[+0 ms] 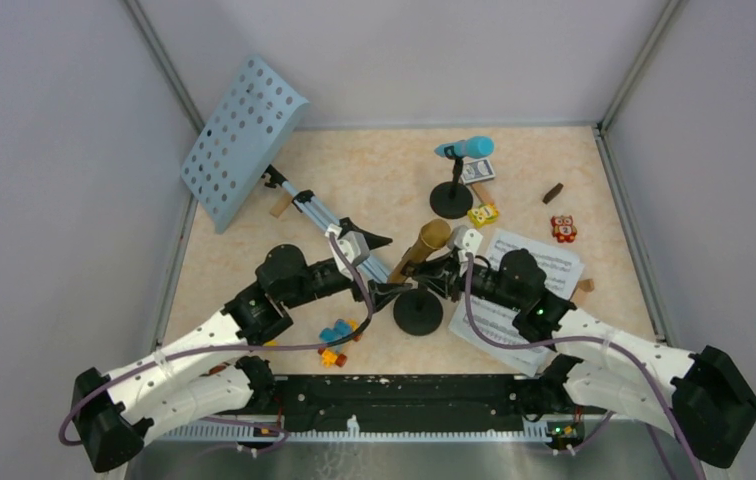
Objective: Pack up the instrument practice props
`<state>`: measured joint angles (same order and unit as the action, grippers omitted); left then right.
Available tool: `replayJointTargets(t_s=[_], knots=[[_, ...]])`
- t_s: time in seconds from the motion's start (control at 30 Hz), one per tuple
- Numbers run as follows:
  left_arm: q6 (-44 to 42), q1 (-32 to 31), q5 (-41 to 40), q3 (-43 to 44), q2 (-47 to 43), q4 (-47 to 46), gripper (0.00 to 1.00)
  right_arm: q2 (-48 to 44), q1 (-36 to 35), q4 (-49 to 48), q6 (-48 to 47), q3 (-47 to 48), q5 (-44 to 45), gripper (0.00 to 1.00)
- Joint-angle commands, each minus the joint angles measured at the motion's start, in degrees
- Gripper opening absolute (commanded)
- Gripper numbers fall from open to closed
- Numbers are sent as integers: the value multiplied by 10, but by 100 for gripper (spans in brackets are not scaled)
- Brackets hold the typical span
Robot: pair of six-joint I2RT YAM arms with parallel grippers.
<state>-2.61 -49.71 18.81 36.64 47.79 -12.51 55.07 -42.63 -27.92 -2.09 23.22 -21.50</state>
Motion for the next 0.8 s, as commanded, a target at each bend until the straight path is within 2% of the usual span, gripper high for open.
replayJointTargets(t_s=[0.0, 0.23, 0.5, 0.77], knots=[[-13, -1, 52, 13, 7, -56, 99, -53, -43, 2, 45, 14, 97, 0], [-1, -1, 84, -5, 16, -94, 99, -82, -84, 40, -3, -1, 104, 0], [41, -2, 129, -5, 56, -115, 97, -116, -96, -7, -30, -53, 93, 0], [65, -7, 135, -2, 91, -152, 88, -113, -102, 9, -42, -53, 86, 0]])
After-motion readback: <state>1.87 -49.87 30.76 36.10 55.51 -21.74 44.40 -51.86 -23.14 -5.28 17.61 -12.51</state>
